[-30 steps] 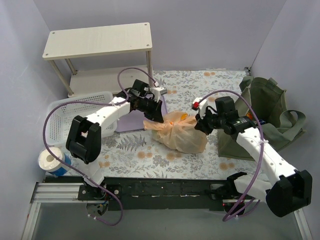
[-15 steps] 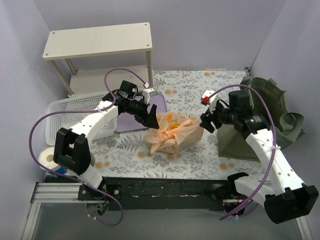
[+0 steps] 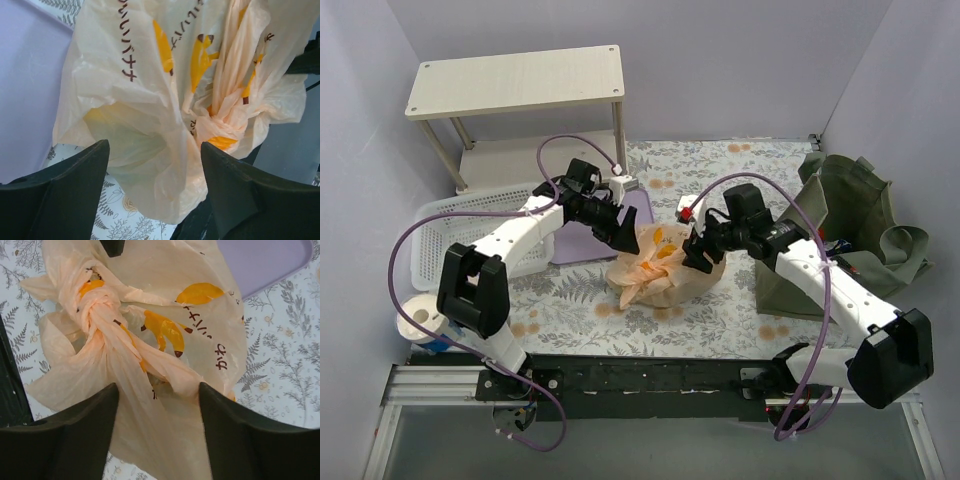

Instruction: Untie the knot of the grocery bags and take out the mixed food

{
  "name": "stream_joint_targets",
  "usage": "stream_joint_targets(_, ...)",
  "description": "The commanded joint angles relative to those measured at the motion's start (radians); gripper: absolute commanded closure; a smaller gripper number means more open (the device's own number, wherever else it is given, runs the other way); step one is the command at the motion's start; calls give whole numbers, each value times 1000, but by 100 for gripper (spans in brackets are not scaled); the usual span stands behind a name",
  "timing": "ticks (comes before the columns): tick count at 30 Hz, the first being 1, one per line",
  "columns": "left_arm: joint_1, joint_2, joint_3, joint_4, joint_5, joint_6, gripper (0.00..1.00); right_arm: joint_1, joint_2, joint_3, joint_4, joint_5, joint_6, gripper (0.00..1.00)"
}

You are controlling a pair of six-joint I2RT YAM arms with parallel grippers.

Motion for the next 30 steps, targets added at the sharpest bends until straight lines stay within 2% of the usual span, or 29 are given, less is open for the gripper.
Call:
stream_joint_targets(1,-6,-2,-39,3,-21,37,42,18,-17,-98,153,123,157,46)
stream_joint_targets(2,-6,1,-41,-6,-18,48,49,10,-29,-111,180,198,172,59)
stream_joint_targets(3,-6,-1,-44,-29,-16,69,56,-2,-52,-115,174,208,179,80)
stream_joint_targets(4,-6,-5,-47,-39,-12,79,75,-19,-66,-115,155,209,179,90)
stream_joint_targets(5,-6,-25,-54,-46,-12,88,82,-60,-83,-112,115,220,186,97)
stream_joint_targets(6,-6,-42,-67,-59,-13,95,90,-86,-121,-109,90,223,191,99)
stream_joint_targets(8,-6,-66,-103,-75,-30,120,100,-172,-169,-108,50,196,183,99)
stream_joint_targets(11,-4,-120,-166,-109,-53,161,100,-241,-259,-119,-22,171,154,99)
stream_joint_targets(15,-4,-149,-203,-92,-82,163,99,-254,-325,-116,-94,143,107,98)
stream_joint_targets(17,-6,-145,-156,-87,-94,143,80,-254,-321,-80,-123,90,93,82)
stream_joint_targets(18,-7,-145,-131,-90,-91,139,60,-254,-309,-64,-138,68,84,64)
stream_joint_targets(20,-15,-157,-55,-80,-91,129,45,-254,-292,-15,-157,22,73,50)
stream_joint_targets(21,-17,-166,-36,-72,-78,129,28,-252,-273,2,-155,10,71,34)
stream_joint_targets(23,-30,-207,5,-35,-73,135,2,-244,-255,44,-154,-27,65,17)
stream_joint_targets(24,-37,-220,16,-24,-53,140,2,-238,-235,79,-149,-36,62,13)
stream_joint_targets(30,-101,-223,31,-24,27,191,2,-139,-135,135,-140,-82,10,13)
